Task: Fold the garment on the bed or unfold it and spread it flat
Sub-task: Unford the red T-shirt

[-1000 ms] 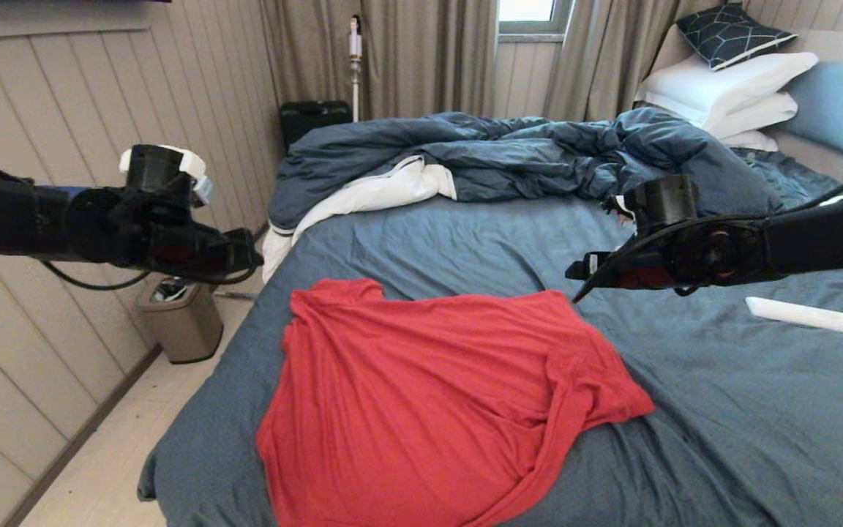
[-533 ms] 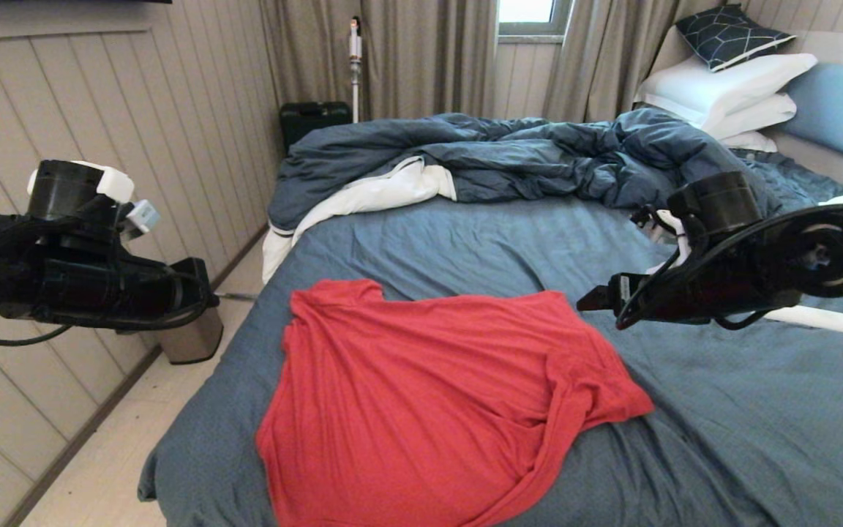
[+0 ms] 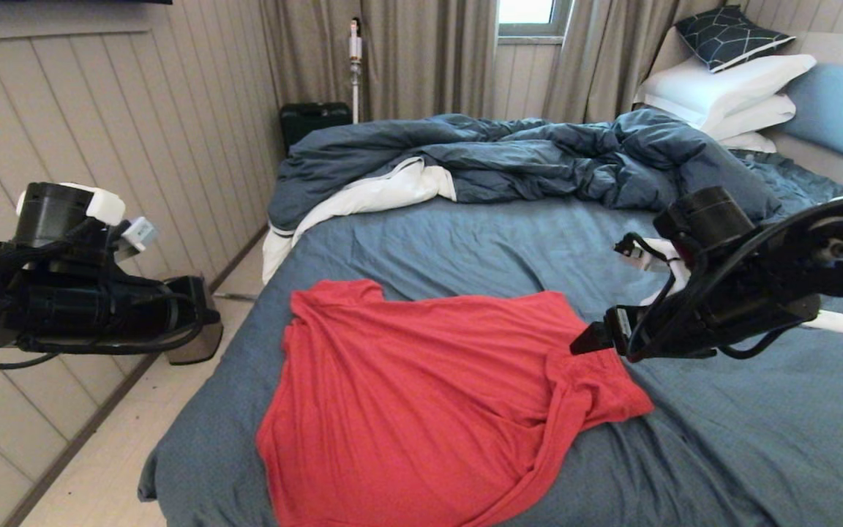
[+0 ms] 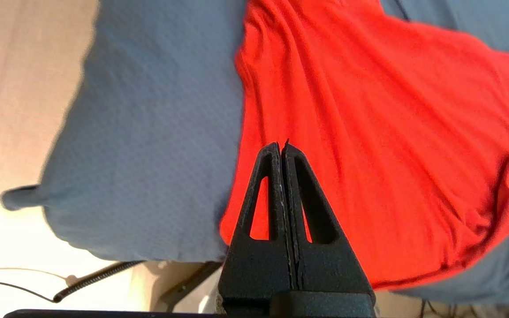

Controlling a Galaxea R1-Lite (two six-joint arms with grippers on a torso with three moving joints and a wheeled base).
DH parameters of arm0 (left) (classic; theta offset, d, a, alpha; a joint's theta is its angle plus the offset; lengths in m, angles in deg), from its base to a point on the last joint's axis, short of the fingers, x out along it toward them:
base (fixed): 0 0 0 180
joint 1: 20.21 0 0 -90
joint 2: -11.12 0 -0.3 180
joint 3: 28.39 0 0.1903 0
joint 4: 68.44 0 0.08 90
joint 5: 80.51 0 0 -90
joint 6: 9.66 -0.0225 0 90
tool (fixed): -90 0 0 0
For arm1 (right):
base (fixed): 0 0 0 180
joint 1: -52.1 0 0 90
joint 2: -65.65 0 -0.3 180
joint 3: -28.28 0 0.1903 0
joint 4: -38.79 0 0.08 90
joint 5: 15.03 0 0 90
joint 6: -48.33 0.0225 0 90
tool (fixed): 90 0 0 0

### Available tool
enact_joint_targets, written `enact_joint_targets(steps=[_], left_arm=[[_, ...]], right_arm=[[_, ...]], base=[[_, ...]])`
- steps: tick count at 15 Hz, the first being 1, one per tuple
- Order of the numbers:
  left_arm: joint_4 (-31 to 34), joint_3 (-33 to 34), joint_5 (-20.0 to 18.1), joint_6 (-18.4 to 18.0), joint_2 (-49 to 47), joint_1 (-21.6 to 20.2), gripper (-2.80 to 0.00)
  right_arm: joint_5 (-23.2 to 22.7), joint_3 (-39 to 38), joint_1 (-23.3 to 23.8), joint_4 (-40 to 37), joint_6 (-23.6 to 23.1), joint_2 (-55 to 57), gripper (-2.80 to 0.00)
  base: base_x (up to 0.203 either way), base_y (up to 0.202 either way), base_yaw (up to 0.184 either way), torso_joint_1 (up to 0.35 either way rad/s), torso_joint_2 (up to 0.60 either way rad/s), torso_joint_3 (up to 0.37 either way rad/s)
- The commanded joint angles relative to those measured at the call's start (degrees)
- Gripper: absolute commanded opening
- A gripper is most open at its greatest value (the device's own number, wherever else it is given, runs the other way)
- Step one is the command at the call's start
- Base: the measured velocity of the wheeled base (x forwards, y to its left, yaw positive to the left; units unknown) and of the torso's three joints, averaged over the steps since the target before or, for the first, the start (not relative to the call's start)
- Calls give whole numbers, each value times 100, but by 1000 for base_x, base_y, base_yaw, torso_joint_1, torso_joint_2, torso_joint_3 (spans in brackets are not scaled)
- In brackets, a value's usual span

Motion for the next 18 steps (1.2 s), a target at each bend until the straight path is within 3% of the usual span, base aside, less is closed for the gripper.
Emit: enact_joint_targets(steps=[1,4,13,18], left_arm=[[6,27,-6,18,-161,4,-280],[6,40,-15,18,-243,13,-280],[-3,40,-15,64,-260,13,-280],[-3,49,-24,71,-280,37,-280]], right_arm=[[53,81,-102,-23,-15,394,0],[541,305,-126,-21,-55,880,0],[618,495,-199,-18,-88,1074,0],[876,637,-148,-22,-96,1176,0]], base=[[0,0,0,0,0,0],[0,0,0,0,0,0],[0,0,0,0,0,0],[0,0,0,0,0,0]])
